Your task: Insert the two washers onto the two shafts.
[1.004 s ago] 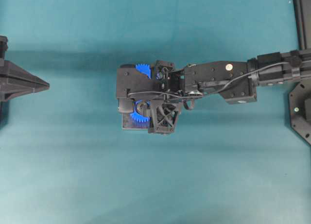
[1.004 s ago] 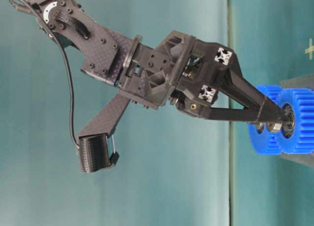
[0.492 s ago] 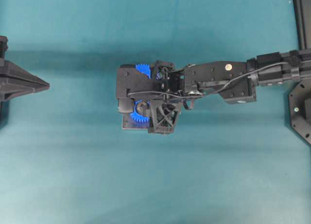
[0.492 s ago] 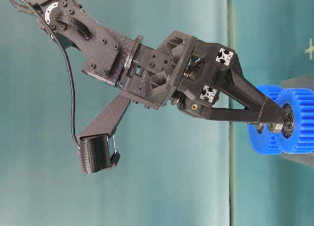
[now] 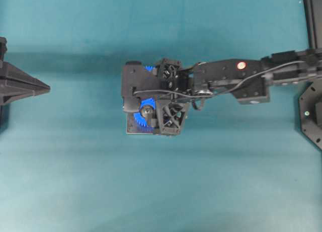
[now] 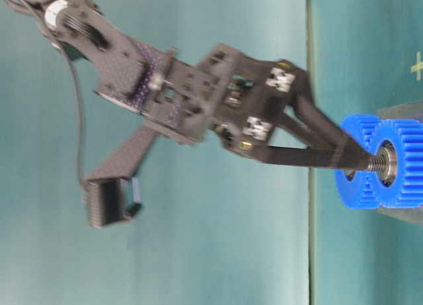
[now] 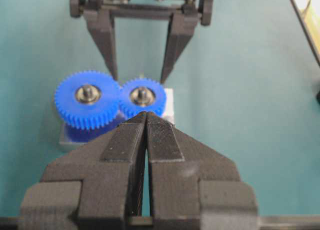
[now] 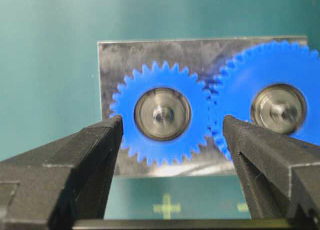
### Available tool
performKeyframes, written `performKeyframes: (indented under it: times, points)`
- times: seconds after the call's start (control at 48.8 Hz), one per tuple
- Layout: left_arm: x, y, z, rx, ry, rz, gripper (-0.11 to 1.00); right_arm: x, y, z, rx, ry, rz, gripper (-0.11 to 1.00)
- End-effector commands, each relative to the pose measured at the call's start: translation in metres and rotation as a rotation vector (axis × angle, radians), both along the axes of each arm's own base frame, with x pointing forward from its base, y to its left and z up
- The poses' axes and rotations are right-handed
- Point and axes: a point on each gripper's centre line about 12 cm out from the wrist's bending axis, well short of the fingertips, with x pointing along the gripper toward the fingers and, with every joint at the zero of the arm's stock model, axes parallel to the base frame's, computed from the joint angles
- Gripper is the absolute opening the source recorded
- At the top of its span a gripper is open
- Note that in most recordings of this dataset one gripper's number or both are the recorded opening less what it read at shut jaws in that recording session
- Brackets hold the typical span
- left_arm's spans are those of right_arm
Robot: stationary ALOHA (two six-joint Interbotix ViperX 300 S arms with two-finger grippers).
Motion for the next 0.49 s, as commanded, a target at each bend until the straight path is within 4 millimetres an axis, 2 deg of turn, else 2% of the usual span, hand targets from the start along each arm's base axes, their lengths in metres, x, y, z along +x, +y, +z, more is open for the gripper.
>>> performKeyframes:
  times: [0.0,0.184,0.471]
  points:
    - [0.002,0.0,0.011,-0.002,-0.026,-0.001,0.01,-0.003,0.001,0.025,-0.001,-0.061,0.006,0.85]
    - [0.001,0.0,0.008,-0.002,-0.005,-0.001,0.01,-0.013,0.001,0.046,-0.001,-0.109,0.006,0.84]
    - [0.0,0.0,0.003,0.0,0.011,-0.001,0.01,-0.045,-0.001,0.077,-0.008,-0.196,0.004,0.81]
